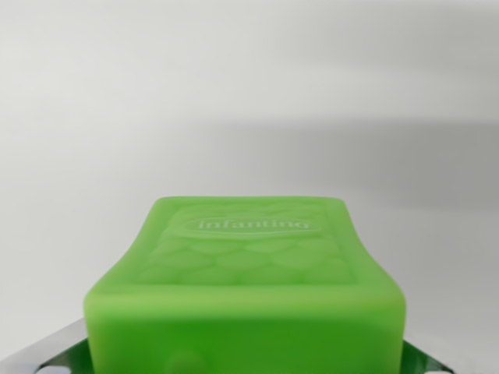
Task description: Stack cube
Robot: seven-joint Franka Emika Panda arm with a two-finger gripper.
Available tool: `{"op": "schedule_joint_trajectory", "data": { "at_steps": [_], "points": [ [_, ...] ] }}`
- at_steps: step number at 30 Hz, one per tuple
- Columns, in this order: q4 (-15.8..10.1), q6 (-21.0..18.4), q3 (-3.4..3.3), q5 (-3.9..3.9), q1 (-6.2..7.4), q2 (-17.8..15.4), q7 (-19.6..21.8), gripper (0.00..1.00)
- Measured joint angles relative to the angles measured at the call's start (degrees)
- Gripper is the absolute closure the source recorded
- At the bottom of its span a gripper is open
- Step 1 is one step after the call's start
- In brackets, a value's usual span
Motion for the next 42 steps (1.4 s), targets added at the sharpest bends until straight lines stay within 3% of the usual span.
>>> {"op": "schedule_joint_trajectory", "data": {
  "at_steps": [42],
  "points": [
    [10.07, -5.19, 2.26, 0.22, 4.57, 4.9, 8.81, 1.0]
  ]
}}
